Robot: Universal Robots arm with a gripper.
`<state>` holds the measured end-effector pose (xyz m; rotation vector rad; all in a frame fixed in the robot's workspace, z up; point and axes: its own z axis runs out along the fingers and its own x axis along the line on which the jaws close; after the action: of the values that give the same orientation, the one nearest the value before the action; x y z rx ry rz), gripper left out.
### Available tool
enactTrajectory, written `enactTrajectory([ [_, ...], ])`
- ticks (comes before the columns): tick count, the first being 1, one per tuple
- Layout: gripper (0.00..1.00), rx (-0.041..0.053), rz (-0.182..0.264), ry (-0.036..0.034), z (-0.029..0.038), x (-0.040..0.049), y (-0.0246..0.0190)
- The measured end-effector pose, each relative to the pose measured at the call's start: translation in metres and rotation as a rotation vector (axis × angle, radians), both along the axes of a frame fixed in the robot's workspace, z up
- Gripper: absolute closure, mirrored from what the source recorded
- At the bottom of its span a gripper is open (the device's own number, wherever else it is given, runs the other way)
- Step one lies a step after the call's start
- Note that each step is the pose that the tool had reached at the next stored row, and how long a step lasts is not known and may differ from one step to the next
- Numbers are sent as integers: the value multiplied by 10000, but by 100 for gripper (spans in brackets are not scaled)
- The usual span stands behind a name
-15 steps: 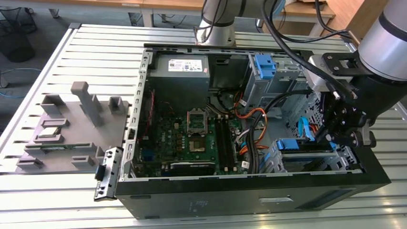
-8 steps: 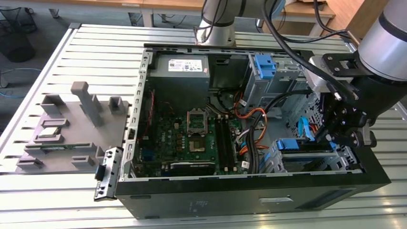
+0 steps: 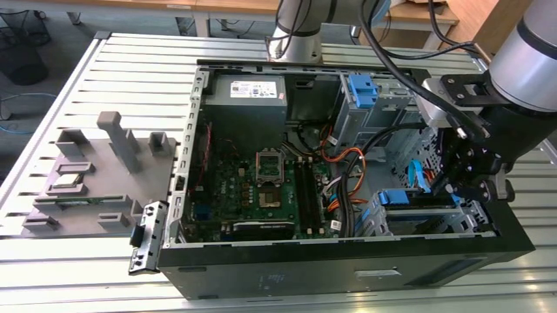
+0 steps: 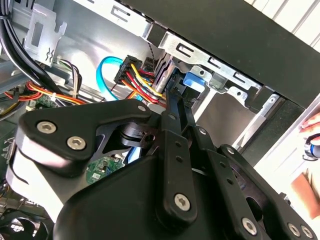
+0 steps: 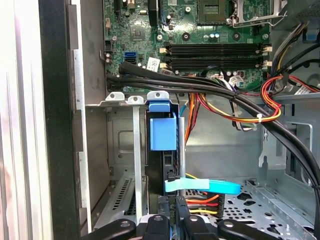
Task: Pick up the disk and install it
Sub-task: 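Insert the second disk wire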
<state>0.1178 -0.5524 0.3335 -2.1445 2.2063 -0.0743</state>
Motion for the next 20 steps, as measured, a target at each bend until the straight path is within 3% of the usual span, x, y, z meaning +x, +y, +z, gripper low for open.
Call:
enactTrajectory([
  [20, 82, -5, 1, 0, -63, 0, 0],
])
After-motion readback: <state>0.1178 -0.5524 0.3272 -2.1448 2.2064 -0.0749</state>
